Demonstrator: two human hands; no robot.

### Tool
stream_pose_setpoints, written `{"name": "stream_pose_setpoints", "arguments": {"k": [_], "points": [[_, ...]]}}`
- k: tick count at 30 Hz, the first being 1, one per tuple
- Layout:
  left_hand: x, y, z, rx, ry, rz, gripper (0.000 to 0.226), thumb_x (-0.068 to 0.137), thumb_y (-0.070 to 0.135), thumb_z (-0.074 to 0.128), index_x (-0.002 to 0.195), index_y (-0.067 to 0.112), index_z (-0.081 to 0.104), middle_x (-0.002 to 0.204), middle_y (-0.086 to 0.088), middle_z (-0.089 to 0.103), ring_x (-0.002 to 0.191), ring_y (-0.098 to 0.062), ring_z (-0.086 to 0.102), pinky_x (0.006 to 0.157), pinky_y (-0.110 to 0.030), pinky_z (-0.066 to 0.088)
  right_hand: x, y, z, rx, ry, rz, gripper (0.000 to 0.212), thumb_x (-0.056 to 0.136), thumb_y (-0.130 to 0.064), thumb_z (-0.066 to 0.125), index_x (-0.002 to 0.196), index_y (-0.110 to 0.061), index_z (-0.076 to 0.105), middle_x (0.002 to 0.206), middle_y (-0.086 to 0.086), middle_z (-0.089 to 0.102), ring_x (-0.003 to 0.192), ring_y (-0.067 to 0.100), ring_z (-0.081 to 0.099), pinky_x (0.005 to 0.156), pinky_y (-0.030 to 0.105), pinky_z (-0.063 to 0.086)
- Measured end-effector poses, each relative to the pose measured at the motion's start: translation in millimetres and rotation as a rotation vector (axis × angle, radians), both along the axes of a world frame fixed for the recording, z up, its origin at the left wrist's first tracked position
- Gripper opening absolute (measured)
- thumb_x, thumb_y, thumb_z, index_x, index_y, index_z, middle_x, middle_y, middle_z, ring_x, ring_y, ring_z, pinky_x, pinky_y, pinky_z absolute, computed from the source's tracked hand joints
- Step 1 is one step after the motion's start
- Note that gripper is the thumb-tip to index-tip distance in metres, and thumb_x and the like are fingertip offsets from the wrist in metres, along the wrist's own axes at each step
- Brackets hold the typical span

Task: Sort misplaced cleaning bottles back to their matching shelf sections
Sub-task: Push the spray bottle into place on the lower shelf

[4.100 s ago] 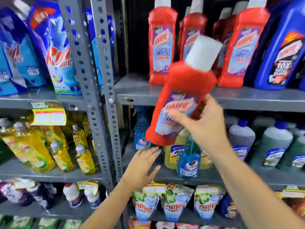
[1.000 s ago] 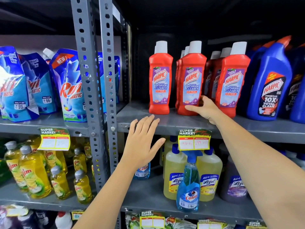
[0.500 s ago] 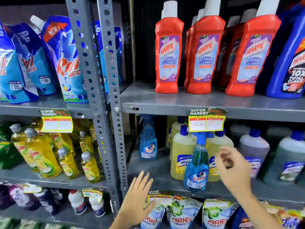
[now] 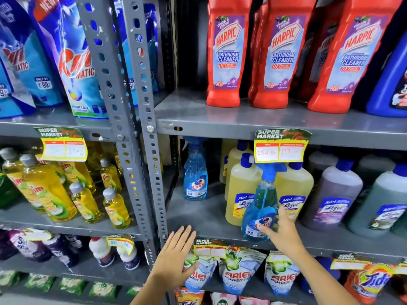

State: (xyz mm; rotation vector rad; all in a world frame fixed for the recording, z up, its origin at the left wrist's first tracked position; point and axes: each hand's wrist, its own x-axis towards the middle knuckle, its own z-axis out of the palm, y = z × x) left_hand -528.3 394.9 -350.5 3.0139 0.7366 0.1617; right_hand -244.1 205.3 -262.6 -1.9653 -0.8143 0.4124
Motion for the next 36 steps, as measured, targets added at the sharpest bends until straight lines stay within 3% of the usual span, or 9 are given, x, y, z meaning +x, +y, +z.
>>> {"name": "stream_pose_setpoints", "arguments": {"k": [7,12,16,20,25,30,36], "points": [[-1,2,-3,0.007,-0.025,-0.032,0.089,0.085,0.066,0.051,0.155,0.015,0.032,0.159,-0.005,0.031,0.147,-0.021,0.018,0.116,-0.038,0.007,-40,32,-1,0.013,-0.042,0.044,0.077,0.077,-0.02,0.082,0.137,-0.029,0.036,0.116,-0.011,0.067,0.107,0.008,0.067,0.092,0.041,0.056],[-2,3,-6,0.014,-0.06,-0.066,0.088,0.089,0.066,0.047,0.156,0.013,0.027,0.162,-0.006,0.022,0.148,-0.026,0.018,0.117,-0.041,0.006,-70,67,-1,0.022,-0.097,0.086,0.076,0.079,-0.024,0.08,0.14,-0.025,0.036,0.123,-0.01,0.063,0.115,0.009,0.061,0.097,0.037,0.054],[-4,6,-8,0.004,-0.115,-0.116,0.086,0.094,0.066,0.042,0.157,0.011,0.024,0.163,-0.008,0.019,0.149,-0.026,0.013,0.117,-0.042,0.009,-89,96,1,0.011,-0.153,0.111,0.069,0.08,-0.026,0.079,0.134,-0.021,0.037,0.12,-0.006,0.062,0.112,0.014,0.062,0.091,0.032,0.054],[-5,10,-7,0.017,-0.042,-0.108,0.091,0.089,0.067,0.045,0.158,0.013,0.02,0.163,-0.009,0.02,0.15,-0.026,0.014,0.116,-0.044,0.01,-97,124,3,-0.015,-0.191,0.105,0.075,0.079,-0.026,0.08,0.138,-0.019,0.034,0.126,0.004,0.065,0.112,0.019,0.065,0.086,0.029,0.055],[-5,9,-7,-0.016,-0.048,-0.097,0.091,0.088,0.064,0.047,0.159,0.016,0.017,0.165,-0.007,0.014,0.151,-0.026,0.01,0.117,-0.043,0.006,-96,147,8,-0.076,-0.204,0.114,0.076,0.077,-0.023,0.081,0.136,-0.021,0.033,0.127,0.006,0.065,0.113,0.024,0.065,0.085,0.034,0.055],[-5,8,-6,0.005,-0.017,-0.079,0.09,0.085,0.066,0.047,0.157,0.015,0.025,0.163,-0.007,0.022,0.149,-0.027,0.02,0.115,-0.043,0.011,-82,160,17,-0.138,-0.177,0.239,0.076,0.076,-0.024,0.083,0.135,-0.02,0.035,0.131,0.006,0.065,0.116,0.023,0.064,0.089,0.036,0.056],[-6,7,-5,0.011,-0.003,-0.062,0.088,0.086,0.065,0.046,0.156,0.016,0.029,0.162,-0.006,0.024,0.148,-0.027,0.022,0.115,-0.042,0.011,-83,161,15,-0.14,-0.188,0.229,0.079,0.073,-0.03,0.085,0.135,-0.022,0.037,0.13,0.004,0.065,0.115,0.021,0.065,0.086,0.035,0.057]]}}
